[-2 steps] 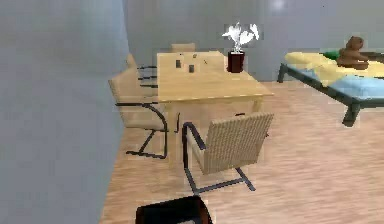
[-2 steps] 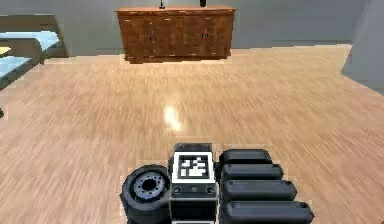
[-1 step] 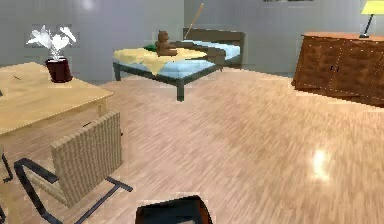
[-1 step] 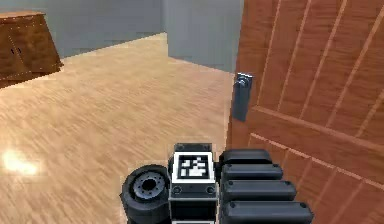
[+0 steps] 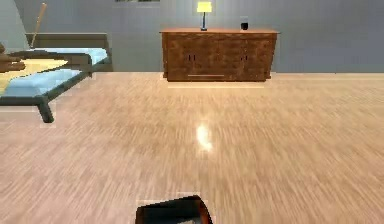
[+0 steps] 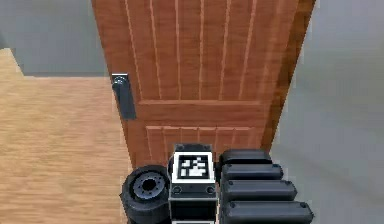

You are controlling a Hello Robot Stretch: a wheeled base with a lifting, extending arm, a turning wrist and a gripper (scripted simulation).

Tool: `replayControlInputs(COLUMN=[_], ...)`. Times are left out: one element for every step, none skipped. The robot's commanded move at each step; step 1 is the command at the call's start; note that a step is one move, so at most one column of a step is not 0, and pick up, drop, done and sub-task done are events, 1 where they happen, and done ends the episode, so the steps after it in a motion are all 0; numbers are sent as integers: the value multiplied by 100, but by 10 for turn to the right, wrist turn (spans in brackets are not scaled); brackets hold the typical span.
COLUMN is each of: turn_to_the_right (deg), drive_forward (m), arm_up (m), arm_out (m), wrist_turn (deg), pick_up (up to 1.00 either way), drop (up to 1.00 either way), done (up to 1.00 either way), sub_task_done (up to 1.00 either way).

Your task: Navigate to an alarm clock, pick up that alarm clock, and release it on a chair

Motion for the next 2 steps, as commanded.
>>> replayControlInputs(turn_to_the_right=[0, -450], drive_forward=[5, 0], arm_up=[0, 0], arm_out=[0, 0], wrist_turn=[0, 0], pick_up=[0, 0], drop=[0, 0], done=[0, 0], sub_task_done=[0, 0])
